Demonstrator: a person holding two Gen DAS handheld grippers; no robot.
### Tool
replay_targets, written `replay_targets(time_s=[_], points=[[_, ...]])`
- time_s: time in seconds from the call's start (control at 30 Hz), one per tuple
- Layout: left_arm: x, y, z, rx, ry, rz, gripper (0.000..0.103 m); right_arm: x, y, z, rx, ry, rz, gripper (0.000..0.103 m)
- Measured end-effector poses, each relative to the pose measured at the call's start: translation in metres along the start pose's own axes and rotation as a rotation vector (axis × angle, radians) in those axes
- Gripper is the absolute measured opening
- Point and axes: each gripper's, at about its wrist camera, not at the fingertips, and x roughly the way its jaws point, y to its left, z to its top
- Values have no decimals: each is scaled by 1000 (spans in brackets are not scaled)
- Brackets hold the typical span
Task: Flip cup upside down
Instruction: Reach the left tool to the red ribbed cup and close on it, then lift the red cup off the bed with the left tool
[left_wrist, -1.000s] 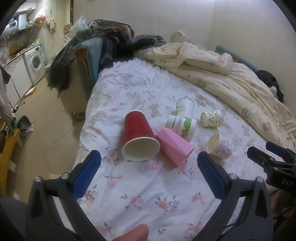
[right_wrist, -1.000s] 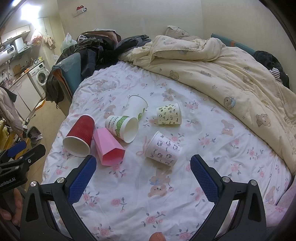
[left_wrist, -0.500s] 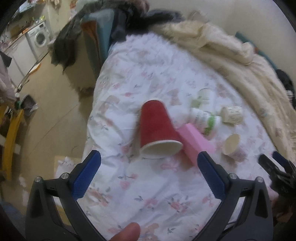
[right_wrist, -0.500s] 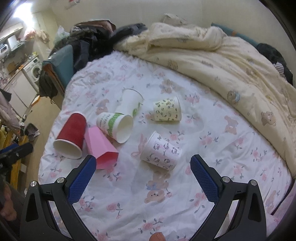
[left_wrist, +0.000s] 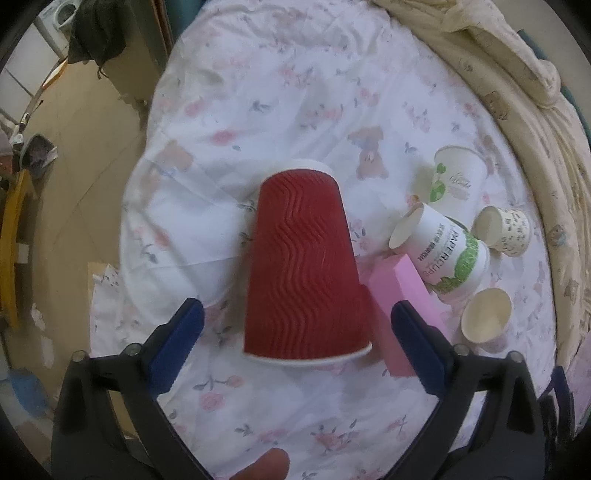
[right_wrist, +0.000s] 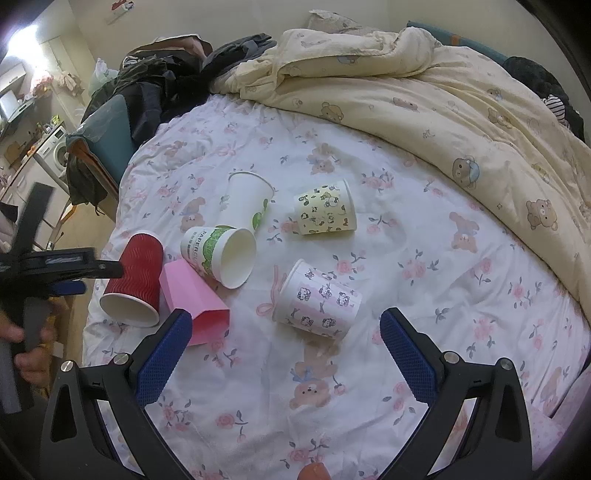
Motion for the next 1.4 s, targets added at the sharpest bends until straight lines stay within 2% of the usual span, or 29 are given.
replay_targets(time_s=[0.1,0.17,0.27,0.3,0.47,0.6,0.83,0.97,1.2,1.27,1.4], points=[[15,-2,1,3,25,21,98,-1,-2,1,5,-4,5,103],[22,-1,0,-4,40,24,94,-2,-3,1,8,-5,6,103],[34,1,0,-17,64,-9,79,-1,-5,1,19,3,16,103],[35,1,-1,-22,67,-19,77,0,-5,0,23,7,22,103],[23,6,-7,-31,36,-46,74,1,-5,-2,35,20,42,103],[-3,13,-22,-12,-11,-51,73,-2,-5,-4,40,14,48,103],[-32,19,-71,-6,-36,-90,73,-9,-4,-6,37,1,50,103],[-47,25,-109,3,-81,-94,73,-13,-6,-9,46,-5,47,103],[-64,4,-153,37,-102,-129,73,-18,-4,-20,39,5,45,103],[-60,-4,-161,36,-95,-129,73,-22,-5,-23,39,-3,44,103],[-44,-25,-180,37,-28,-158,73,-29,-11,-27,56,-14,52,103]])
